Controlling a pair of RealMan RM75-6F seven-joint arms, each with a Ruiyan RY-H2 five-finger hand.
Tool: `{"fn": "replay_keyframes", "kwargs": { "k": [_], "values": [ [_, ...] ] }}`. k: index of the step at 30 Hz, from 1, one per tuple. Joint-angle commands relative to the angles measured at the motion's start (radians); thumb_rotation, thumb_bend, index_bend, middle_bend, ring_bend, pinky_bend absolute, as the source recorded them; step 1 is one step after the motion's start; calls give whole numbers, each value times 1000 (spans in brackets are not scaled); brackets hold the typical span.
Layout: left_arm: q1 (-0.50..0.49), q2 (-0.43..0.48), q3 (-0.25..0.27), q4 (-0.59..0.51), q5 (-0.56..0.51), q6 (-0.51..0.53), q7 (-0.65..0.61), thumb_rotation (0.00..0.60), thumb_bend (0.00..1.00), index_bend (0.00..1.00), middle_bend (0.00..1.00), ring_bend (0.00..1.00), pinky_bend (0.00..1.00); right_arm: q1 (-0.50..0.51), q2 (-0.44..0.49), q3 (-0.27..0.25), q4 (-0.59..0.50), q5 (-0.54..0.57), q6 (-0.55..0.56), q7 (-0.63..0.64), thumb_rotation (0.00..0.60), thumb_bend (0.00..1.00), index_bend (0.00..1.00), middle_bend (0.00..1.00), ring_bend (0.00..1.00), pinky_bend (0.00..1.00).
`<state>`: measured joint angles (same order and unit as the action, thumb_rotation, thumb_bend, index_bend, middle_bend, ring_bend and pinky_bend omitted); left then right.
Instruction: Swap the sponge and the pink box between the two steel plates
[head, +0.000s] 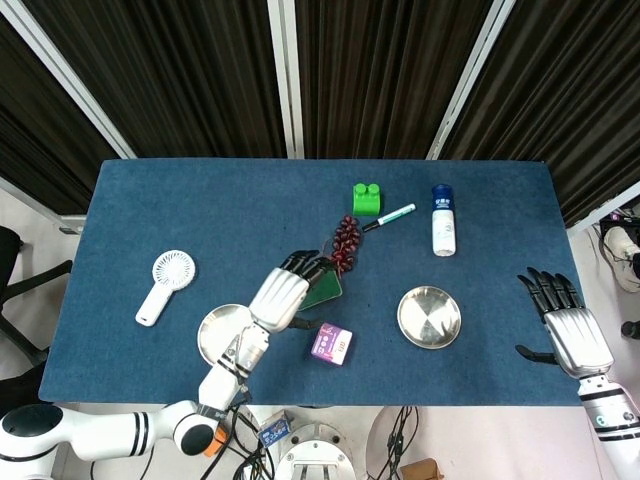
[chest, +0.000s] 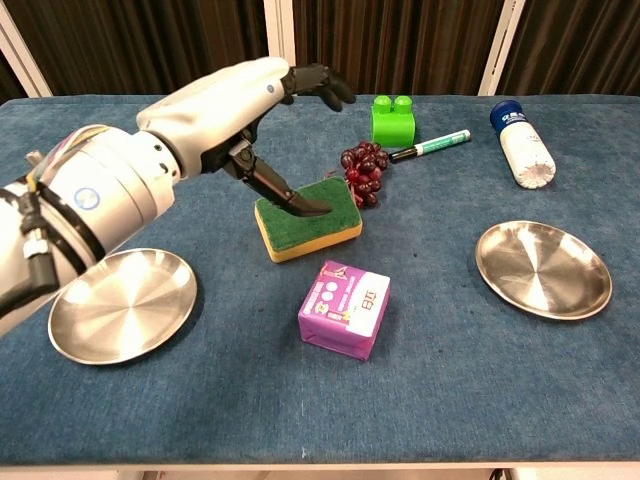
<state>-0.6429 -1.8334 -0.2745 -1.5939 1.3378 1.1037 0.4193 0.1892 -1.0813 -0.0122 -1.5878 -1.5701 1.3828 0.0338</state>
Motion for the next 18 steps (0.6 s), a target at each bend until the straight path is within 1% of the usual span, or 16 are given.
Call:
{"fn": "replay_keyframes", "kwargs": {
  "k": [1, 6, 14, 18],
  "values": [
    [-38, -34, -31, 67, -135, -59, 38, 600, 31, 192, 189, 109, 147, 1, -1, 1, -2, -1, -3, -3, 600, 199, 0, 0, 0, 55],
    [-78, -92, -23, 137, -196, -83, 78, 600, 7, 192, 189, 107, 141, 3, 1, 2, 0, 1, -15, 1, 600, 199, 0, 0, 0, 56],
    [-112, -162, -16, 263, -210, -60, 100, 600, 0, 192, 190, 105, 136, 2, 12, -1, 0, -11, -18, 26, 600, 199, 0, 0, 0, 55],
    [-120, -183, -9, 307, -214, -58, 96, 600, 0, 192, 189, 106, 136, -2, 17, -2, 1, -19, -8, 36, 600, 199, 0, 0, 0, 55]
  ]
}}
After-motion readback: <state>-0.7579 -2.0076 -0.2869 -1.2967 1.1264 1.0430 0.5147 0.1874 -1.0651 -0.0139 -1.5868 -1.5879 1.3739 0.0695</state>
